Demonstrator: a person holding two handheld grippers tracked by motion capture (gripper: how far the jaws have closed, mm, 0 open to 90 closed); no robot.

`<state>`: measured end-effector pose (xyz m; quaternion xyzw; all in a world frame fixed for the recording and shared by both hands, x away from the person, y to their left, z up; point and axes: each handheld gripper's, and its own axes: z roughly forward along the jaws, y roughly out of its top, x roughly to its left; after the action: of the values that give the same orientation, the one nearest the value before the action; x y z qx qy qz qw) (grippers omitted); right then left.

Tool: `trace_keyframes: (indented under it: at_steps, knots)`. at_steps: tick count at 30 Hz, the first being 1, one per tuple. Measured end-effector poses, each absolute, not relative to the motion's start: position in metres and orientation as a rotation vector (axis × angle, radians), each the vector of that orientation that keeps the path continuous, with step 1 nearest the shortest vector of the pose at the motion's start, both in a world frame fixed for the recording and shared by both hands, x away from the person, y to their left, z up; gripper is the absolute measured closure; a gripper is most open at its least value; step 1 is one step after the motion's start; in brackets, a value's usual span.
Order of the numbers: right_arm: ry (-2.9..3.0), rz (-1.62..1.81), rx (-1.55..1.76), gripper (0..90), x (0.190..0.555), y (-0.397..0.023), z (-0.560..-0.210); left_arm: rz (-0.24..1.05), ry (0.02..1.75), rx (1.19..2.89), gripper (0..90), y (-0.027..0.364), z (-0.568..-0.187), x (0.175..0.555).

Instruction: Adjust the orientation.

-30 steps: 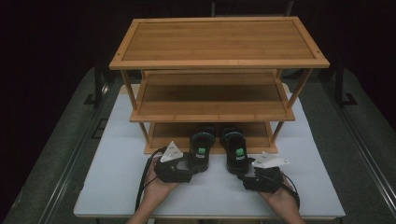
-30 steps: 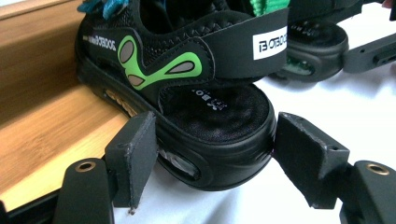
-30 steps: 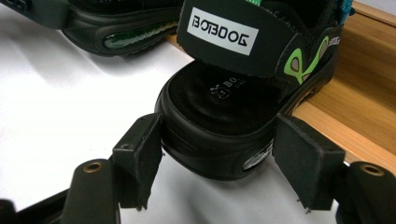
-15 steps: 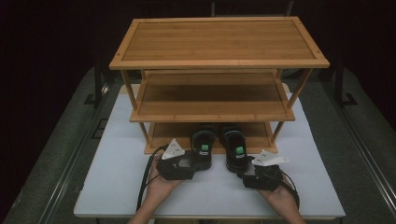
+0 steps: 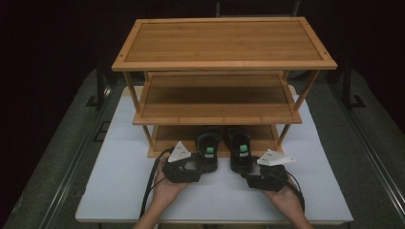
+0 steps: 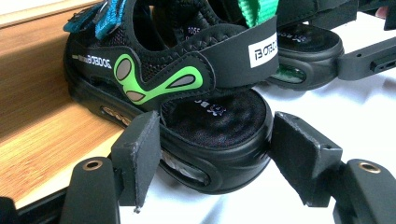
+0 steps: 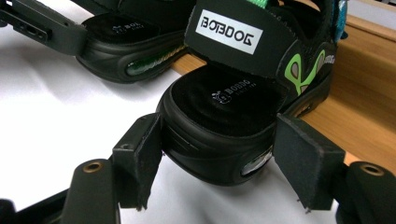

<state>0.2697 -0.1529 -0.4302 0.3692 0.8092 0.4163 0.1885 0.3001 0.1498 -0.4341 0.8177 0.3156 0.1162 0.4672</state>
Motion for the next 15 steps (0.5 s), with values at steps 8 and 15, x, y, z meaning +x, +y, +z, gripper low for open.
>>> trace_keyframes:
  at_steps: [8,15]
  knots:
    - [2.270,1.157,1.042,33.0,0.2737,-0.1473,-0.4310,0.285,0.780,1.996,33.2,0.1481,-0.4347,0.3013]
    - [2.273,1.154,1.051,33.7,0.2778,-0.1426,-0.4331,0.291,0.777,1.989,33.3,0.1462,-0.4359,0.3036]
